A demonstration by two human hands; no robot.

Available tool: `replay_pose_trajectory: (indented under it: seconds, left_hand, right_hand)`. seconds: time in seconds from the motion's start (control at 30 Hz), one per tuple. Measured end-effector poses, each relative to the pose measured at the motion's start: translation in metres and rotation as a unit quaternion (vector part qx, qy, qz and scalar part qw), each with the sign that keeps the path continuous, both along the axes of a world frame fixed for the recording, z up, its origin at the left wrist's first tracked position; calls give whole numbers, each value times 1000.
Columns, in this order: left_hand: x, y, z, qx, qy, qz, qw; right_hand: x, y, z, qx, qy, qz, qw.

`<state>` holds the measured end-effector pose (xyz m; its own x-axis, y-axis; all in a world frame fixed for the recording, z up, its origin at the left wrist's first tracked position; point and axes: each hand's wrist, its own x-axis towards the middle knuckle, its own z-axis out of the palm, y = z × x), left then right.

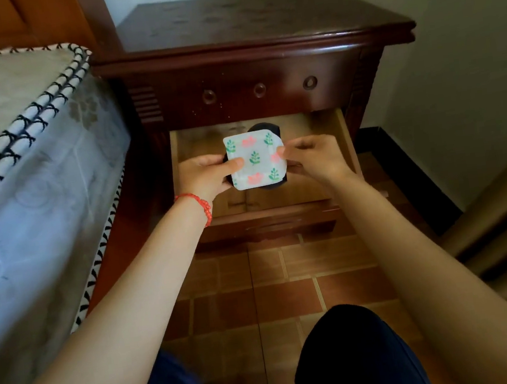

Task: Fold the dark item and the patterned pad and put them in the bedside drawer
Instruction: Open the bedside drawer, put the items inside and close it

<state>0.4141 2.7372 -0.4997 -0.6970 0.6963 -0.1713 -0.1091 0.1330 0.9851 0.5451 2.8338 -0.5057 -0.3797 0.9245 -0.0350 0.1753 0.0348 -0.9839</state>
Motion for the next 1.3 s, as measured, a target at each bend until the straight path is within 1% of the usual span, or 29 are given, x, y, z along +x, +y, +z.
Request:
replay_pose_trajectory:
  seconds: [0.13,0.3,0.5,0.63,0.77,0.97,1.07,1.17,1.3]
  left_hand:
    - [-8,20,-8,-37,-19,-16,999]
    - [-18,36,-18,-79,-51,-36,995]
    - [-28,48,-26,-144,-44,-91,984]
    - [-34,52,-36,-200,-28,-121,972]
    - [-35,52,-45,-226,-16,-154,962]
    - [-39,54,-56,-233,-3,-147,961]
    - [-39,53,-57,-233,29,-146,961]
    - [-37,52,-55,-228,69,-132,962]
    - [-38,49,-50,-208,67,-127,968]
  right_hand:
    - [-8,14,-11,-10,-46,-24,999]
    - [-13,28,-23,-41,-76,-38,996]
    - [-19,39,-32,-76,-100,-36,991]
    - [-23,42,-39,-69,-141,-27,987]
    - [-27,42,-41,-74,-191,-8,979]
    - [-28,41,-42,-105,-212,0,972]
    - [-28,40,-40,-103,-224,4,969]
    - [-25,39,-39,-102,-221,3,970]
    - [-22,36,-37,-81,-193,-14,978]
